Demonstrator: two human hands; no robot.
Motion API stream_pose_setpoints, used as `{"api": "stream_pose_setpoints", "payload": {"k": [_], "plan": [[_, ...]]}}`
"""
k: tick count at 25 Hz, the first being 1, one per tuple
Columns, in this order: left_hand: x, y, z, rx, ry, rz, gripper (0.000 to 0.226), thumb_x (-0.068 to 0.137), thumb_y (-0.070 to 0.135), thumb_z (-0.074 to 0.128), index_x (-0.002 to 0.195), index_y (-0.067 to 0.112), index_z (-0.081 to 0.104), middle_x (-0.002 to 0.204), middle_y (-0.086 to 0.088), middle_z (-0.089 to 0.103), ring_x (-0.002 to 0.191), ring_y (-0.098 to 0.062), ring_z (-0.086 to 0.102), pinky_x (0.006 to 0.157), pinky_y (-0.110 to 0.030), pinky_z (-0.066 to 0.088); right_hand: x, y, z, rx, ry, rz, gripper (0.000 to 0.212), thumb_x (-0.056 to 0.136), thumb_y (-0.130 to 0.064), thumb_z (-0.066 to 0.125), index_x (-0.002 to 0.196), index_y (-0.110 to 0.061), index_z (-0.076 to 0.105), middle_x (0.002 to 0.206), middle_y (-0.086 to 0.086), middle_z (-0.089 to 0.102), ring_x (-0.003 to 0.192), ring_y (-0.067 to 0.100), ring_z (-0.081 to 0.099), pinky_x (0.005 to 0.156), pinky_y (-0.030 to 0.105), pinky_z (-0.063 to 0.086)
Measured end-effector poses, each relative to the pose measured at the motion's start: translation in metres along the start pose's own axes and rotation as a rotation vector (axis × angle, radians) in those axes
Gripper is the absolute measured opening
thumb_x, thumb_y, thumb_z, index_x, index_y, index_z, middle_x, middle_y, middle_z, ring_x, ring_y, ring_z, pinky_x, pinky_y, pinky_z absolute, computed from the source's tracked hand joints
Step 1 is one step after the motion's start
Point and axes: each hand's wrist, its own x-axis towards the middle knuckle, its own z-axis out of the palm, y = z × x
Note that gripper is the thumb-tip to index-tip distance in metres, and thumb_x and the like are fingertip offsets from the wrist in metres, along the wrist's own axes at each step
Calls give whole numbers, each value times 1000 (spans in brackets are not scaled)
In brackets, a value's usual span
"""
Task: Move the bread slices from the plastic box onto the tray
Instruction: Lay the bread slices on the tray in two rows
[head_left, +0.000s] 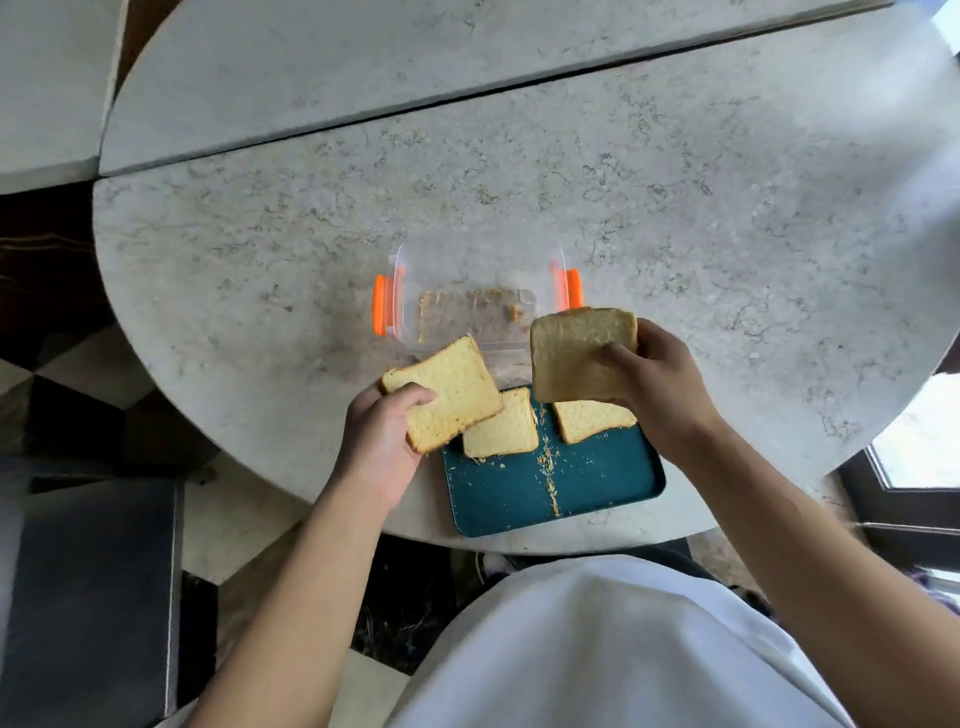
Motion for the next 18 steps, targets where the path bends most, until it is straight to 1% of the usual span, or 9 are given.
{"api": "stream_pose_setpoints", "payload": {"k": [2, 5, 7, 8, 10, 12, 14, 16, 18], "plan": [[-15, -32, -12, 0, -16, -97, 23, 88, -8, 57, 107, -1, 67, 100, -19, 75, 90, -32, 72, 71, -38, 55, -17, 24, -6, -30, 19, 17, 17, 91, -3, 61, 106, -5, 70, 104, 27, 73, 91, 34, 71, 85, 53, 59], [-20, -73, -16, 59, -7, -222, 32, 87, -6, 62, 119, -6, 61, 114, -26, 70, 101, -38, 70, 70, -39, 56, -34, 61, -11, -143, 15, 48, 16, 88, -3, 65, 93, -19, 69, 91, 10, 74, 86, 25, 69, 71, 37, 56], [-10, -91, -12, 94, -4, -260, 28, 85, -6, 65, 113, -4, 63, 114, -26, 69, 99, -39, 70, 78, -45, 57, -34, 83, -15, -224, 33, 101, 19, 86, -4, 67, 89, -23, 65, 89, 6, 72, 89, 30, 70, 70, 38, 56], [-7, -99, -9, 121, -9, -277, 27, 83, -6, 67, 109, -1, 65, 115, -26, 69, 103, -39, 69, 87, -49, 56, -32, 91, -18, -251, 50, 129, 18, 85, -5, 67, 90, -23, 64, 90, 6, 71, 93, 33, 70, 72, 39, 57], [-1, -113, -2, 209, -1, -303, 27, 79, -4, 71, 105, 1, 67, 126, -23, 67, 121, -41, 61, 107, -63, 43, -27, 105, -22, -283, 70, 172, 16, 83, -8, 67, 93, -20, 64, 91, 7, 70, 96, 35, 69, 72, 41, 57], [7, -126, 2, 256, 15, -314, 34, 76, -1, 74, 110, 3, 68, 132, -21, 65, 131, -41, 54, 112, -65, 35, -20, 115, -26, -314, 57, 207, 20, 83, -11, 67, 103, -15, 63, 99, 11, 70, 97, 34, 68, 76, 45, 58], [13, -133, 4, 280, 42, -305, 47, 76, 2, 75, 122, 2, 65, 136, -20, 63, 132, -40, 54, 112, -62, 37, -15, 122, -31, -368, 17, 210, 30, 85, -14, 67, 114, -13, 61, 105, 11, 68, 99, 32, 66, 76, 44, 58], [16, -137, 4, 375, 75, -257, 50, 78, 7, 73, 127, 5, 63, 136, -17, 63, 127, -36, 57, 108, -57, 45, -10, 126, -39, -473, -21, 185, 41, 87, -18, 65, 126, -11, 58, 108, 9, 66, 98, 28, 63, 64, 33, 54], [13, -135, 6, 538, 172, -152, 45, 82, 16, 71, 126, 13, 62, 130, -8, 63, 111, -23, 62, 90, -40, 54, -6, 128, -47, -584, -30, 144, 48, 90, -23, 62, 135, -9, 54, 114, 9, 66, 98, 27, 62, 62, 28, 48]]}}
